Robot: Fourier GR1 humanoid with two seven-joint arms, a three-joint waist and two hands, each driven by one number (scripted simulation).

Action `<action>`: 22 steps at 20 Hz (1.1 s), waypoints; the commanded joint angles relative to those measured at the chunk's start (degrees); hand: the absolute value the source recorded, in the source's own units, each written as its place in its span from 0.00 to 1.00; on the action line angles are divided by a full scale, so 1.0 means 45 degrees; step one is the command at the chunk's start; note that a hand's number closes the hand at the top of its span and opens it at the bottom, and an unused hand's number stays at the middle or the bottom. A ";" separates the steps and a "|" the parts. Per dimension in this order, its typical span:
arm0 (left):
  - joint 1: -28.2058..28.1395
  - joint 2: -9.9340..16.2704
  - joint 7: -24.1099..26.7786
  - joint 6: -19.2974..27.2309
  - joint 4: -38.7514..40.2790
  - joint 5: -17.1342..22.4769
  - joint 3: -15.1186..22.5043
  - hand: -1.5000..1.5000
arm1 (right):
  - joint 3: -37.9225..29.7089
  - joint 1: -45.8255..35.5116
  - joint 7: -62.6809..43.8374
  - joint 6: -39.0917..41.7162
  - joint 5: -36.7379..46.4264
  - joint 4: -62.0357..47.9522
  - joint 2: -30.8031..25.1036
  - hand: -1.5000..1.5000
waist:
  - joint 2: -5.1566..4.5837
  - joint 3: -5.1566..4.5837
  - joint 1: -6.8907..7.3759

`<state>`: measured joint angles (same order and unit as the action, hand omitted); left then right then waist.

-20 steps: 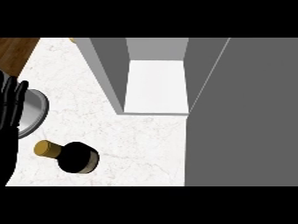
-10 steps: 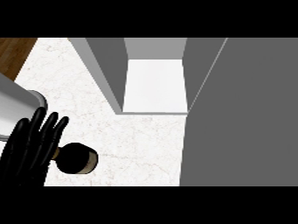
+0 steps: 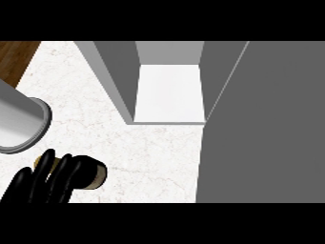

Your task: Pick up the wine, place it into the cabinet and close the cabinet

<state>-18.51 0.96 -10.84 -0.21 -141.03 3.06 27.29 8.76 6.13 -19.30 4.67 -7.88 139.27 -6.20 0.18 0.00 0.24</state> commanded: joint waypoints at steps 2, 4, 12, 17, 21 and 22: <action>0.0267 -0.0204 -0.1260 0.1296 -0.1306 -0.1544 0.2237 0.00 | 0.0019 -0.0136 -0.1025 -0.0099 -0.0105 0.0689 -0.0085 0.00 | -0.0002 0.0008 -0.0030; 0.0403 -0.0178 -0.2067 0.1267 -0.2063 -0.1765 0.2041 0.00 | -0.0681 -0.1443 -0.1533 -0.0334 -0.0592 0.0341 -0.0180 0.00 | -0.0012 0.0009 0.0012; 0.0500 0.0059 -0.2249 0.2578 -0.2223 -0.3013 0.3567 0.00 | -0.0823 -0.1756 -0.2260 -0.0616 -0.0644 0.0827 -0.0065 0.00 | 0.0019 0.0009 0.0065; 0.1144 -0.0040 -0.2395 0.3652 -0.1575 -0.3437 0.3437 0.00 | 0.0219 -0.0683 -0.1646 -0.0503 0.0322 0.0980 0.0395 0.00 | 0.0017 0.0011 -0.0018; 0.1251 -0.0069 -0.2724 0.4237 -0.1473 -0.3284 0.3116 0.00 | -0.0630 -0.1236 -0.2998 -0.0553 -0.0708 0.2004 -0.0146 0.00 | 0.0013 0.0008 -0.0057; 0.1540 -0.0210 -0.2979 0.4663 -0.1131 -0.3423 0.3463 0.00 | -0.0665 -0.1583 -0.2488 -0.0531 -0.0420 0.1229 -0.0001 0.00 | -0.0008 0.0009 -0.0031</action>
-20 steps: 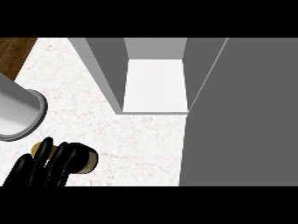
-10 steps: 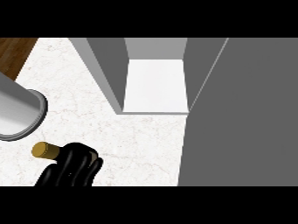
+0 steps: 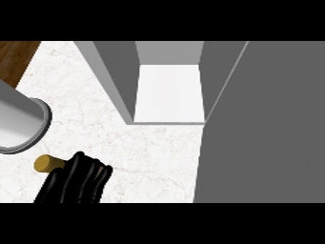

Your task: Pick up the wine, place it into the cabinet and close the cabinet

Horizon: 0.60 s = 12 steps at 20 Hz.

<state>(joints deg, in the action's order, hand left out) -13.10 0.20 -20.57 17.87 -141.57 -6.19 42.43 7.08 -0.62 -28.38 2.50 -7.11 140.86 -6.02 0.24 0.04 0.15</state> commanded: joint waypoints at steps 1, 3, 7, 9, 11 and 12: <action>-0.0736 0.0866 0.0152 0.0025 -0.1527 -0.0045 -0.0810 0.00 | 0.0073 -0.0973 -0.1154 -0.0555 -0.0156 0.0475 0.0142 0.00 | -0.0024 -0.0023 0.0084; -0.0667 0.0917 0.0323 0.0141 -0.1078 0.0196 -0.1552 0.00 | 0.0749 -0.0251 -0.1025 -0.0540 0.0260 0.1178 0.0349 0.00 | -0.0021 -0.0023 -0.0003; -0.1256 0.1533 0.0479 -0.0037 -0.1647 0.0955 -0.2654 0.00 | 0.0323 0.0188 -0.0373 -0.0166 0.0044 0.0868 0.0254 0.00 | -0.0023 -0.0017 0.0011; -0.2088 0.1723 0.2005 -0.0290 -0.1155 0.1359 -0.2767 0.00 | 0.0346 -0.0045 -0.0717 -0.0239 0.0046 0.0987 0.0173 0.00 | -0.0009 -0.0024 0.0054; -0.0937 0.1434 0.1101 -0.0044 -0.0962 0.1461 -0.3949 0.00 | 0.0454 -0.0945 -0.1699 -0.0690 0.0127 0.1305 0.0212 0.00 | -0.0032 -0.0023 -0.0005; -0.0722 0.1575 0.0914 -0.0170 -0.1017 0.1821 -0.4660 0.00 | -0.0126 -0.1326 -0.1885 -0.0578 -0.0251 0.1205 -0.0073 0.00 | -0.0042 -0.0022 -0.0015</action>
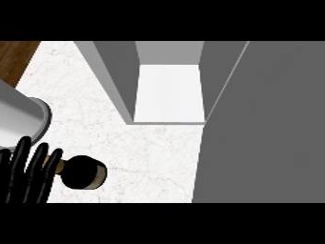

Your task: Pick up the wine, place it into the cabinet and close the cabinet

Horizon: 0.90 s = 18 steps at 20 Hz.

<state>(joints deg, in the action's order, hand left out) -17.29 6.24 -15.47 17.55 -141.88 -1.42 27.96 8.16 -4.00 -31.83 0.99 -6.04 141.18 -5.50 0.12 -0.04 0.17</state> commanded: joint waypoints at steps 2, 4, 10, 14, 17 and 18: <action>-0.1626 0.0573 0.1414 -0.0411 -0.0774 0.0885 -0.1330 0.00 | -0.0717 -0.0514 -0.1306 -0.0252 -0.0731 0.1177 -0.0255 0.00 | 0.0013 -0.0006 0.0064; -0.1070 0.0311 0.1400 -0.0507 -0.0070 0.1949 -0.2604 0.00 | 0.0019 0.0244 0.0475 0.0067 -0.0068 0.0282 0.0301 0.00 | -0.0013 0.0001 0.0018; -0.1264 0.0082 0.2419 -0.1249 0.1618 0.2783 -0.4004 0.00 | -0.0641 0.0344 -0.0230 0.0224 -0.0646 0.0892 0.0061 0.00 | -0.0009 0.0006 -0.0022; -0.0919 0.0528 0.3274 -0.2509 0.3300 0.4251 -0.5962 0.00 | -0.0182 -0.0554 -0.1107 -0.0035 -0.0397 0.0964 0.0064 0.00 | -0.0013 -0.0001 -0.0018; -0.0819 0.0901 0.3644 -0.3431 0.4500 0.5245 -0.6901 0.00 | -0.1377 -0.0163 -0.0707 0.0554 -0.1537 0.1195 -0.0389 0.00 | -0.0019 0.0005 -0.0068; -0.1070 0.0828 0.3264 -0.3121 0.4024 0.4305 -0.6349 0.00 | 0.0500 -0.1334 -0.1778 -0.0591 0.0484 0.0915 0.0391 0.00 | -0.0008 -0.0003 0.0010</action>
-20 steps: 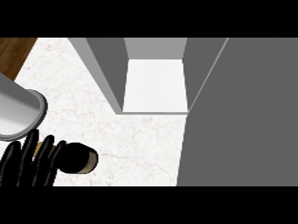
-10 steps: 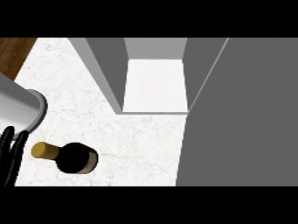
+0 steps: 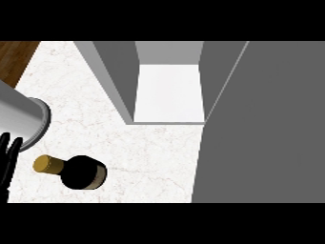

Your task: Pick up the wine, place it into the cabinet and close the cabinet

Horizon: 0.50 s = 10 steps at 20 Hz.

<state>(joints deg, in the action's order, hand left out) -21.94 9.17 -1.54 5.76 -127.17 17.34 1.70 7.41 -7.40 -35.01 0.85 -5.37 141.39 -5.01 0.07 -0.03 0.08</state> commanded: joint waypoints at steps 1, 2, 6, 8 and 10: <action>-0.0069 0.0043 0.1143 -0.1144 0.1954 0.0593 -0.0880 0.00 | 0.0231 0.0856 0.0630 0.0273 -0.0290 0.0312 0.0267 0.00 | -0.0007 0.0003 0.0000; 0.0216 -0.0016 0.1031 -0.1117 0.2253 0.0416 -0.0799 0.00 | 0.0638 0.0877 0.0612 0.0177 0.0091 0.0287 0.0418 0.00 | -0.0008 0.0003 -0.0010; 0.0139 0.0141 0.2072 -0.2089 0.3711 0.0698 -0.1509 0.00 | 0.0216 0.1495 0.0398 0.0355 -0.0499 0.1333 0.0241 0.00 | 0.0003 0.0004 -0.0039; 0.1022 0.0003 0.1682 -0.1852 0.4560 0.0255 -0.1275 0.00 | 0.0321 0.1407 0.1038 0.0698 -0.0224 0.0544 0.0193 0.00 | -0.0011 0.0007 -0.0043; 0.1076 -0.0031 0.2178 -0.2302 0.5567 0.0337 -0.1383 0.00 | 0.0237 0.0782 0.0381 0.0256 -0.0250 0.0602 0.0367 0.00 | -0.0012 0.0003 -0.0037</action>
<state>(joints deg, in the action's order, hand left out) -19.19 9.07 6.28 -2.24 -109.22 18.61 -3.24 8.19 -4.64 -32.31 2.16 -4.72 141.22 -3.91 0.04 -0.02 -0.03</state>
